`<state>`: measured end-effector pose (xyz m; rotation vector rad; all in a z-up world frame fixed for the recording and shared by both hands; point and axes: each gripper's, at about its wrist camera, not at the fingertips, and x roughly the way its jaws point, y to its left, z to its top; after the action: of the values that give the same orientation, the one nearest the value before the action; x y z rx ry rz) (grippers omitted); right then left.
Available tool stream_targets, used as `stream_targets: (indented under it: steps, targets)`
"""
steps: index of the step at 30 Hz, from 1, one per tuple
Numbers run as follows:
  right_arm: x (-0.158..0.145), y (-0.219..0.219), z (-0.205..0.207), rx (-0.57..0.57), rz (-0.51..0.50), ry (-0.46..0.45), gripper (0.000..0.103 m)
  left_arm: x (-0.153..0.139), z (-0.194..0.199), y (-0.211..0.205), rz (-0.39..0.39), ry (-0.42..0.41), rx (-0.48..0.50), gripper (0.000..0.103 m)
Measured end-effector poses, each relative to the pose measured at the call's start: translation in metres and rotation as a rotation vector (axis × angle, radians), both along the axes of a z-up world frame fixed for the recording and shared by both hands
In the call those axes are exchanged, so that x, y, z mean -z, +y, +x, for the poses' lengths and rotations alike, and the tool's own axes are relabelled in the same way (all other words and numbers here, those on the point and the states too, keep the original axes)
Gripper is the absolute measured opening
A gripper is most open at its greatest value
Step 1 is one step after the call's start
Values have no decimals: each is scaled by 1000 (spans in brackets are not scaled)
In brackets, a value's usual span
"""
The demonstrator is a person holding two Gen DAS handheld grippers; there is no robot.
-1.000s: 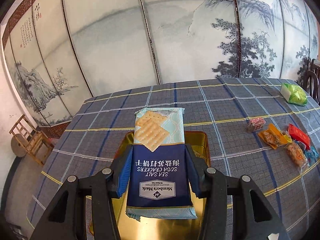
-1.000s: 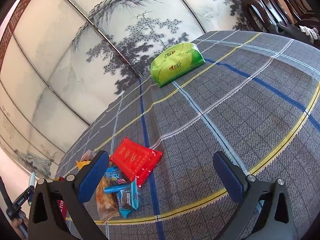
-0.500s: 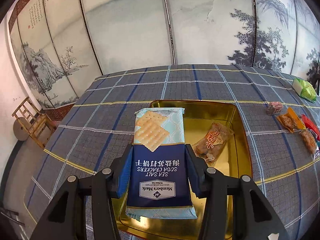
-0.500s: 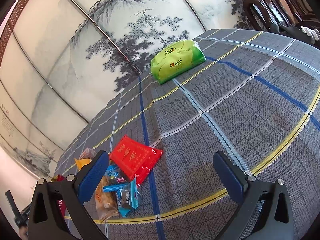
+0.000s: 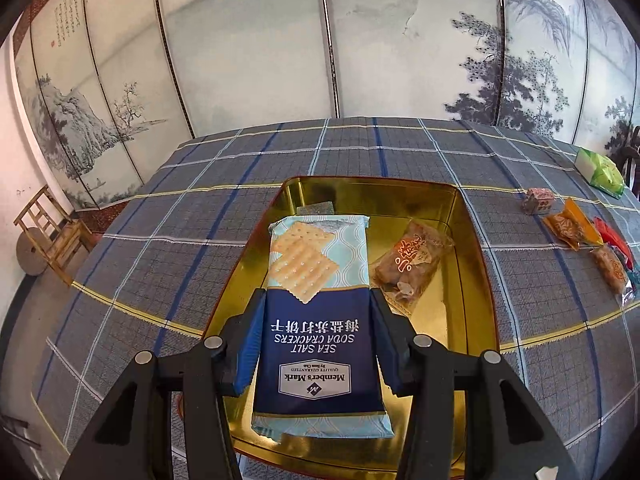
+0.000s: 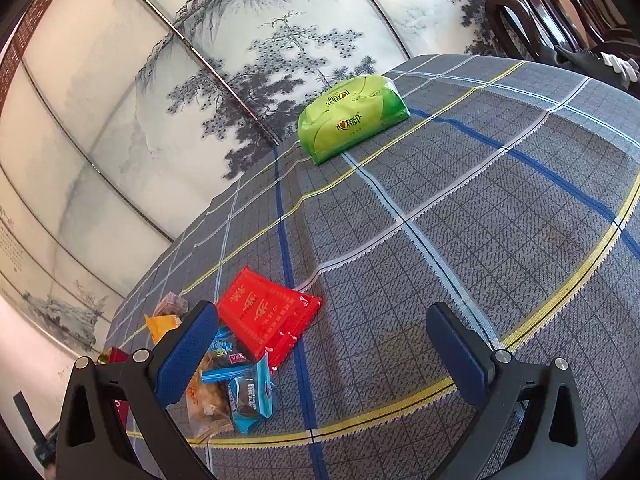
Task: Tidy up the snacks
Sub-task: 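Lower the cracker pack into the tin and open the left gripper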
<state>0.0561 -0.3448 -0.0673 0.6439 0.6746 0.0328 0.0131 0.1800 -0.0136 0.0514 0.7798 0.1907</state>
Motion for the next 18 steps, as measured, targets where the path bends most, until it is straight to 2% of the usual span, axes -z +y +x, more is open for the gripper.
stream_targets:
  steps: [18]
  targets:
    - [-1,1,1,0,-1,0,103,34,6,9,-3,76,-30,45]
